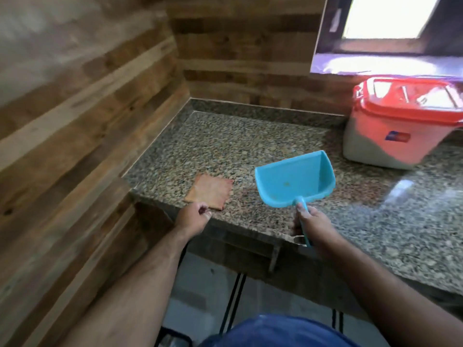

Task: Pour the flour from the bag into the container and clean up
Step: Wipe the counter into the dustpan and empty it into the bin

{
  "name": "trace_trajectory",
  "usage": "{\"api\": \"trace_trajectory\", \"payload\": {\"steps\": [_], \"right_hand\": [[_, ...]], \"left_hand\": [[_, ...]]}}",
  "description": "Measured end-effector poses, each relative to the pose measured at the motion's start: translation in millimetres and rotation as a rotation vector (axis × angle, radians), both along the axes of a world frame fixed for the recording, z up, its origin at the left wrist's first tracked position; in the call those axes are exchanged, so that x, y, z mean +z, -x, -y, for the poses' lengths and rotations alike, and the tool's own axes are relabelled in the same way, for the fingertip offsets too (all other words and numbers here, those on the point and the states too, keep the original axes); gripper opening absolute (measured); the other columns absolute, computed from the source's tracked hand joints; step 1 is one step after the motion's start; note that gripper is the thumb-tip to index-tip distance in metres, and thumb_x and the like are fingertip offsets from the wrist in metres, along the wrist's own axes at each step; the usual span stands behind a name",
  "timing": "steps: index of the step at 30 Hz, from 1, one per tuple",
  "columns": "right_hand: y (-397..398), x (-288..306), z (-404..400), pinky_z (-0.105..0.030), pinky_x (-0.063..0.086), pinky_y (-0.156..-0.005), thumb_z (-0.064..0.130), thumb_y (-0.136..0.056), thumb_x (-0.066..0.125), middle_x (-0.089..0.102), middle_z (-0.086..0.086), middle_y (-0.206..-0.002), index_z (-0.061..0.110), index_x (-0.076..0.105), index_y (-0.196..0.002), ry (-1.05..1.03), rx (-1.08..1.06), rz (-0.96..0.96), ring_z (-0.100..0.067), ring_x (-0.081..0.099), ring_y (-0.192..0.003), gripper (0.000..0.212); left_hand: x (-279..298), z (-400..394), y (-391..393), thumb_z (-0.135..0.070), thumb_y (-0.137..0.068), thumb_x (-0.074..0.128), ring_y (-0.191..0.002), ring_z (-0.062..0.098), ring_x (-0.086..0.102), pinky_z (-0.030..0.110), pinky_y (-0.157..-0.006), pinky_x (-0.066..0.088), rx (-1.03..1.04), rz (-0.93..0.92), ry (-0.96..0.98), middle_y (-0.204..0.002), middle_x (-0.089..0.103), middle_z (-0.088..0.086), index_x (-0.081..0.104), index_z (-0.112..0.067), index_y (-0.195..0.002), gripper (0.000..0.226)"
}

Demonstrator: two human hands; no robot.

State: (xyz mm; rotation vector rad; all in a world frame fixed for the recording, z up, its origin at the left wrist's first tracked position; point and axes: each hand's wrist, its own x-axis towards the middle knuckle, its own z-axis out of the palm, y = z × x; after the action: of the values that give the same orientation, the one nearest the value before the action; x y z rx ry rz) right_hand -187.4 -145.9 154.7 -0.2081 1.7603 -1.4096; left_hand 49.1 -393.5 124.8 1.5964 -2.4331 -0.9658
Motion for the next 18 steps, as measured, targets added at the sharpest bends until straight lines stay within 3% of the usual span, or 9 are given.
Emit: {"api": "trace_trajectory", "payload": {"steps": [5, 8, 10, 11, 13, 15, 16, 17, 18], "right_hand": [[36.3, 9.9, -17.4, -0.023, 0.023, -0.045, 0.046, -0.114, 0.043, 0.039, -0.003, -0.055, 0.015, 0.046, -0.082, -0.070, -0.118, -0.010, -0.017, 0.032, -0.040, 0.045], [52.6, 10.0, -23.0, -0.024, 0.020, -0.047, 0.053, -0.112, 0.045, 0.041, -0.002, -0.057, 0.014, 0.051, -0.083, -0.119, -0.184, 0.052, -0.016, 0.029, -0.044, 0.049], [60.3, 6.1, -22.1, -0.025, 0.020, -0.047, 0.052, -0.112, 0.044, 0.039, -0.004, -0.058, 0.015, 0.049, -0.082, -0.125, -0.211, 0.051, -0.015, 0.028, -0.044, 0.048], [63.4, 2.2, -20.6, -0.025, 0.019, -0.047, 0.051, -0.113, 0.043, 0.037, -0.005, -0.060, 0.016, 0.047, -0.082, -0.125, -0.223, 0.046, -0.015, 0.027, -0.045, 0.047], [72.4, -6.8, -16.1, -0.026, 0.018, -0.048, 0.051, -0.113, 0.043, 0.039, -0.006, -0.061, 0.016, 0.048, -0.084, -0.147, -0.274, 0.034, -0.015, 0.027, -0.045, 0.046], [78.4, -13.4, -14.2, -0.025, 0.022, -0.047, 0.052, -0.112, 0.043, 0.048, -0.011, -0.066, 0.014, 0.055, -0.090, -0.196, -0.317, 0.017, -0.017, 0.031, -0.045, 0.046], [84.7, -17.2, -12.0, -0.024, 0.024, -0.047, 0.053, -0.112, 0.044, 0.053, -0.013, -0.069, 0.013, 0.058, -0.092, -0.220, -0.352, 0.012, -0.017, 0.033, -0.044, 0.047], [91.7, -22.2, -10.4, -0.024, 0.025, -0.048, 0.054, -0.111, 0.045, 0.056, -0.013, -0.070, 0.012, 0.060, -0.093, -0.246, -0.390, 0.010, -0.017, 0.035, -0.043, 0.048], [97.2, -24.4, -8.3, -0.025, 0.026, -0.048, 0.054, -0.111, 0.046, 0.057, -0.011, -0.067, 0.010, 0.062, -0.092, -0.271, -0.423, 0.004, -0.017, 0.037, -0.043, 0.050]], "left_hand": [[-10.0, 15.6, 43.2, -0.030, -0.096, 0.077, -0.122, 0.030, 0.069, 0.030, -0.097, 0.053, 0.021, 0.098, 0.085, -0.133, 0.076, 0.009, 0.067, -0.016, -0.144, 0.051], [-26.0, 31.7, 65.4, -0.041, -0.090, 0.083, -0.121, 0.032, 0.066, 0.034, -0.094, 0.057, 0.053, 0.177, 0.086, -0.142, 0.067, 0.011, 0.046, -0.018, -0.161, 0.083], [-44.3, 44.9, 78.8, -0.052, -0.083, 0.086, -0.134, 0.034, 0.057, 0.045, -0.104, 0.055, 0.112, 0.249, 0.087, -0.155, 0.054, 0.012, 0.031, -0.020, -0.167, 0.105], [-55.6, 50.5, 86.1, -0.056, -0.084, 0.082, -0.144, 0.036, 0.048, 0.052, -0.114, 0.048, 0.136, 0.277, 0.078, -0.164, 0.044, 0.013, 0.025, -0.023, -0.169, 0.107], [-70.3, 56.2, 108.6, -0.054, -0.099, 0.064, -0.155, 0.034, 0.035, 0.055, -0.124, 0.035, 0.169, 0.224, 0.041, -0.174, 0.030, 0.011, 0.025, -0.029, -0.169, 0.084], [-63.0, 54.7, 135.0, -0.051, -0.103, 0.050, -0.135, 0.028, 0.059, 0.039, -0.115, 0.049, 0.386, -0.117, -0.103, -0.157, 0.057, 0.013, 0.058, -0.030, -0.150, 0.052], [-57.1, 59.3, 154.6, -0.052, -0.100, 0.052, -0.111, 0.024, 0.071, 0.033, -0.097, 0.059, 0.500, -0.273, -0.191, -0.130, 0.075, 0.013, 0.075, -0.024, -0.126, 0.045], [-50.0, 67.3, 175.0, -0.051, -0.095, 0.054, -0.091, 0.024, 0.074, 0.034, -0.079, 0.062, 0.596, -0.388, -0.268, -0.104, 0.081, 0.012, 0.081, -0.019, -0.103, 0.043], [-44.5, 77.8, 193.9, -0.050, -0.092, 0.056, -0.080, 0.026, 0.073, 0.036, -0.070, 0.059, 0.587, -0.468, -0.332, -0.091, 0.080, 0.012, 0.081, -0.016, -0.089, 0.042]]}}
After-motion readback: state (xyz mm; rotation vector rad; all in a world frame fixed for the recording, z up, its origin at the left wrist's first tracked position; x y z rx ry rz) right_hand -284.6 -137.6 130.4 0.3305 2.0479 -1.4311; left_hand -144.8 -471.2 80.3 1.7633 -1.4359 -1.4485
